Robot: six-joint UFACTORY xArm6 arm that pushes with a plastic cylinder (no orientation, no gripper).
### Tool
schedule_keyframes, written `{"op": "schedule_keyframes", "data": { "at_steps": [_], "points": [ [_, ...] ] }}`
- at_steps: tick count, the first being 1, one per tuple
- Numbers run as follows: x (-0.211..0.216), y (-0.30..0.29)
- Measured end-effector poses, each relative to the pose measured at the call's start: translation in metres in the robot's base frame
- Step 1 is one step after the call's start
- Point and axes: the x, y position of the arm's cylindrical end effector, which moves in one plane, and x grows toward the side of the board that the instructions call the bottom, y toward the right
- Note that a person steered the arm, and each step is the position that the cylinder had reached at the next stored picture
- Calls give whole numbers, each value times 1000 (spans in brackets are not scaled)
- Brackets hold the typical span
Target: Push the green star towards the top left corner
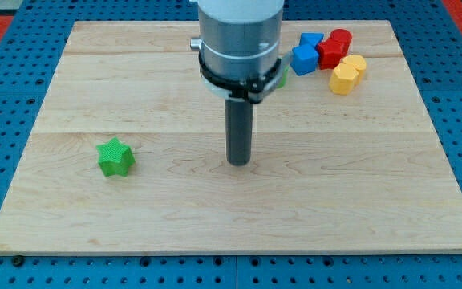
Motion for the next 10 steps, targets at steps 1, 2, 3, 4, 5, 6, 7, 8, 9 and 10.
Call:
{"op": "schedule_keyframes", "data": {
  "at_steps": [1,2,3,4,5,6,7,8,9,10],
  "points": [
    [68,-6],
    [107,-28],
    [96,-77],
    [66,-130],
    [-3,-177],
    [-64,-180],
    [-131,-174],
    [-200,-168],
    [-183,-109],
    [-182,-69]
  ]
}}
